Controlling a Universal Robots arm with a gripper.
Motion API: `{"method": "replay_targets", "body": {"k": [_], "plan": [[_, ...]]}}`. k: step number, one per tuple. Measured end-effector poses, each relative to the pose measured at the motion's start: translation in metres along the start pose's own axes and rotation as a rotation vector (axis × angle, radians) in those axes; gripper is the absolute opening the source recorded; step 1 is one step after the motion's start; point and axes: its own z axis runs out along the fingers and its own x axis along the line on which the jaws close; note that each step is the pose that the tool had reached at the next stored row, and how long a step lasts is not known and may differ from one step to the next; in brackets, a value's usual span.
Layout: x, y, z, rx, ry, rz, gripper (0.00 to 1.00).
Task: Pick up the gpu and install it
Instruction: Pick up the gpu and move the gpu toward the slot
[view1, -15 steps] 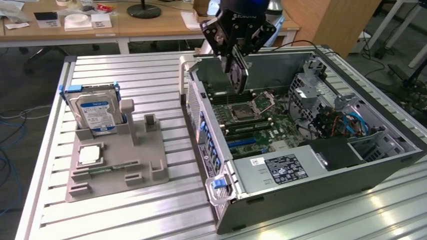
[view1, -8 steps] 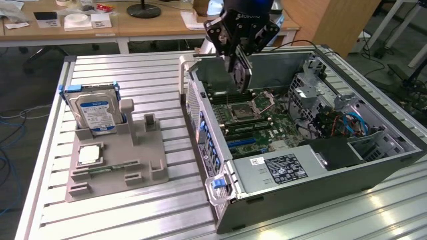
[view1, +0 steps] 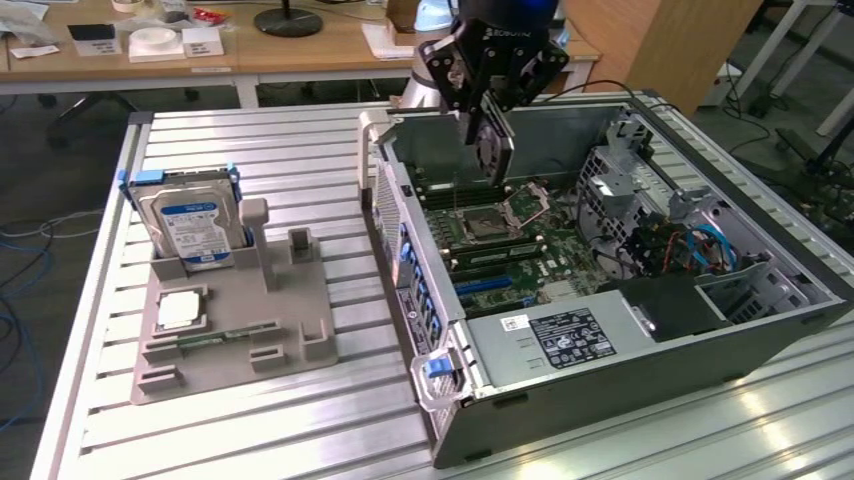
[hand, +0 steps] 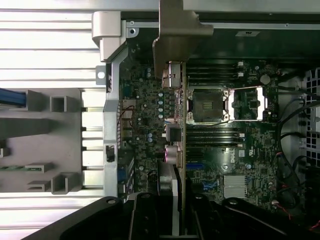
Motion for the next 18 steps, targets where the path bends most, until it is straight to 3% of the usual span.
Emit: {"method": "replay_targets", "body": {"k": [18], "plan": [[-0.022, 0.0005, 0.0007, -0.0001, 0.0000, 0.000, 0.28]]}}
